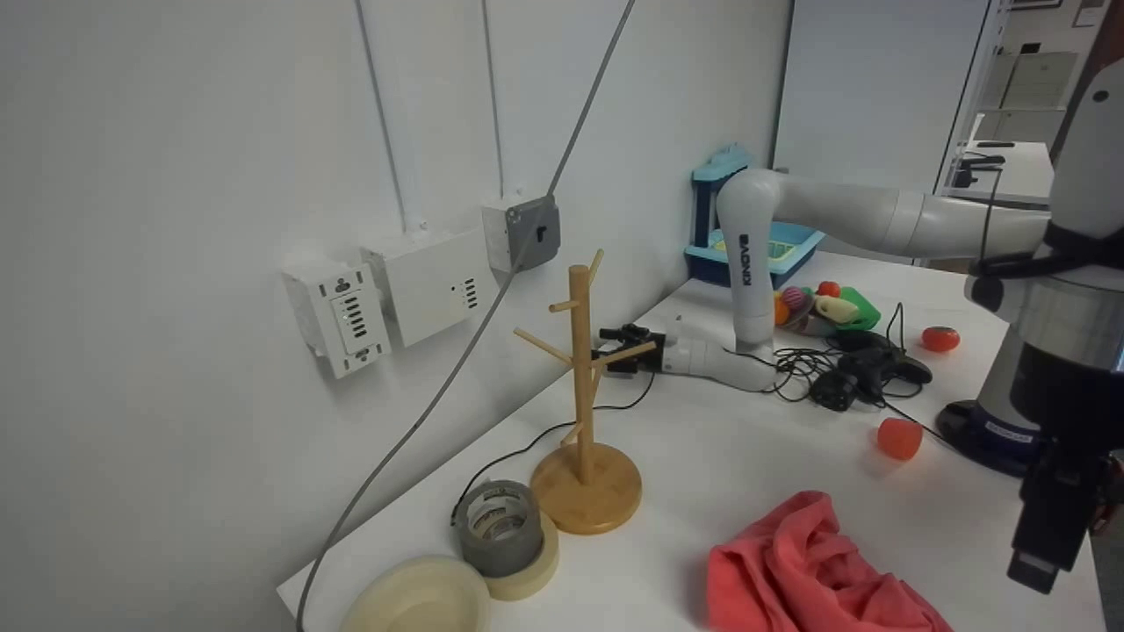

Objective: Unfold the cloth and move it to the left

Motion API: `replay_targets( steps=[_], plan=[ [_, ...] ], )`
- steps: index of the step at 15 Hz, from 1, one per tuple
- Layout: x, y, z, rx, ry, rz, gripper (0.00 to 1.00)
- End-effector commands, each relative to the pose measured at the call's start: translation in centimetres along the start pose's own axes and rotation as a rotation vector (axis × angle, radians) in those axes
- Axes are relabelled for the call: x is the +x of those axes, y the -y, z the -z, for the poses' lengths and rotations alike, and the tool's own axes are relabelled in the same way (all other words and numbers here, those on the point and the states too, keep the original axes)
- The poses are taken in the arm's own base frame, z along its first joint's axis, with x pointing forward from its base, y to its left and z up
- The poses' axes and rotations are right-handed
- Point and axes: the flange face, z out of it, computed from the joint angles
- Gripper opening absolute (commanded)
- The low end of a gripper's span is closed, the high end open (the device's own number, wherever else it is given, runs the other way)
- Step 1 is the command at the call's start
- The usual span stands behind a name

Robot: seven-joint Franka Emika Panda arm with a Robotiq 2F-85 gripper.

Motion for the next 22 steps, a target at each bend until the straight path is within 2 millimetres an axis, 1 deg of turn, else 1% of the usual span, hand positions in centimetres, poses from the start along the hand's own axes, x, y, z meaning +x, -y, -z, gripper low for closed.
replay_targets(
  steps=[1, 5, 8, 11, 13, 16, 20, 22],
  plan=[
    [0.8, -0.1, -0.2, -0.006, -0.022, 0.002, 1.0],
    [3.6, 1.4, -0.1, -0.014, -0.097, 0.041, 1.0],
    [6.0, 2.9, -0.7, -0.013, -0.137, 0.08, 1.0],
    [8.1, 4.1, -2.5, 0.002, -0.139, 0.093, 1.0],
    [9.1, 4.8, -3.9, 0.01, -0.117, 0.095, 1.0],
    [9.9, 5.3, -6.0, 0.007, -0.085, 0.105, 1.0],
    [10.8, 6.1, -8.3, 0.012, -0.067, 0.099, 1.0],
    [11.2, 6.7, -9.4, 0.011, -0.054, 0.1, 0.91]
  ],
)
